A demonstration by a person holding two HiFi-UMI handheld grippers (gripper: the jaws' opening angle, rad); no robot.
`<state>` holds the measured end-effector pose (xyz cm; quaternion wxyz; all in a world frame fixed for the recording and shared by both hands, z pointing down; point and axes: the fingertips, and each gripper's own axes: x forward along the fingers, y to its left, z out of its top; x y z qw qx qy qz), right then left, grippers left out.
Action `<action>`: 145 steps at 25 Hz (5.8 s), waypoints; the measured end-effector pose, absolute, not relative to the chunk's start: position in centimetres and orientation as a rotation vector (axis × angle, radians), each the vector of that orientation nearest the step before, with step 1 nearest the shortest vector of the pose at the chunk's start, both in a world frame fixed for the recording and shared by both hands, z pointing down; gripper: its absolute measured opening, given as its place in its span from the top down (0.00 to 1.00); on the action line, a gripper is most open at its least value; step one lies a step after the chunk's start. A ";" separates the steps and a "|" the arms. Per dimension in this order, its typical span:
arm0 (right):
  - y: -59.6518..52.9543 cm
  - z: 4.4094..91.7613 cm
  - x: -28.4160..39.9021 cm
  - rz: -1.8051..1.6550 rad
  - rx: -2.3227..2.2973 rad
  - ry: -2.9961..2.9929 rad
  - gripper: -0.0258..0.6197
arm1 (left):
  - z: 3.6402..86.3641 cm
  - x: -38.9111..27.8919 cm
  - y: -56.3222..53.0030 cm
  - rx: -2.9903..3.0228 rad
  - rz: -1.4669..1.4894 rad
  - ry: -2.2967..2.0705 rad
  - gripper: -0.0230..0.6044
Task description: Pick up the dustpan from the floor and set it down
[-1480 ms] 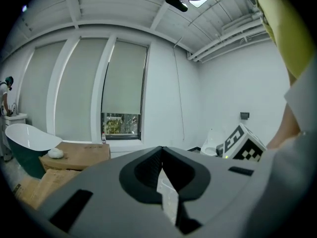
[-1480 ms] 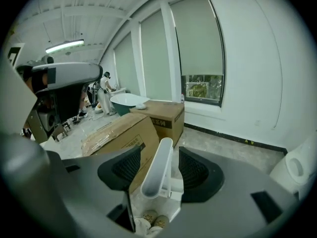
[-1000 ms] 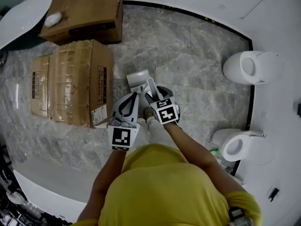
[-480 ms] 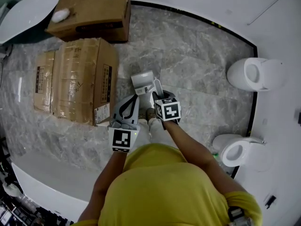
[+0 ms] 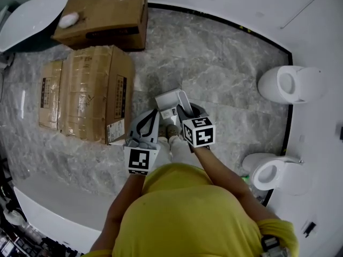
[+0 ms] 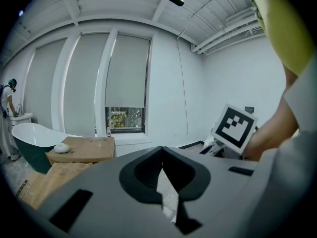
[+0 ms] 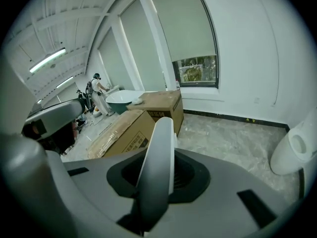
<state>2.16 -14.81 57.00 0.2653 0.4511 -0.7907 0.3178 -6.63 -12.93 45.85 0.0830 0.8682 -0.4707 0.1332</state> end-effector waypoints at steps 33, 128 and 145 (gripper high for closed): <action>-16.7 44.2 2.1 0.709 1.247 -2.347 0.80 | 40.2 -6.2 -15.3 2.606 0.241 -1.534 0.97; -16.8 29.5 7.5 -0.057 1.760 -2.590 0.95 | 28.6 -5.4 -16.3 2.688 -0.012 -1.662 0.97; -15.8 29.3 8.0 -0.075 1.730 -2.608 0.95 | 28.2 -4.2 -15.0 2.714 -0.003 -1.651 0.97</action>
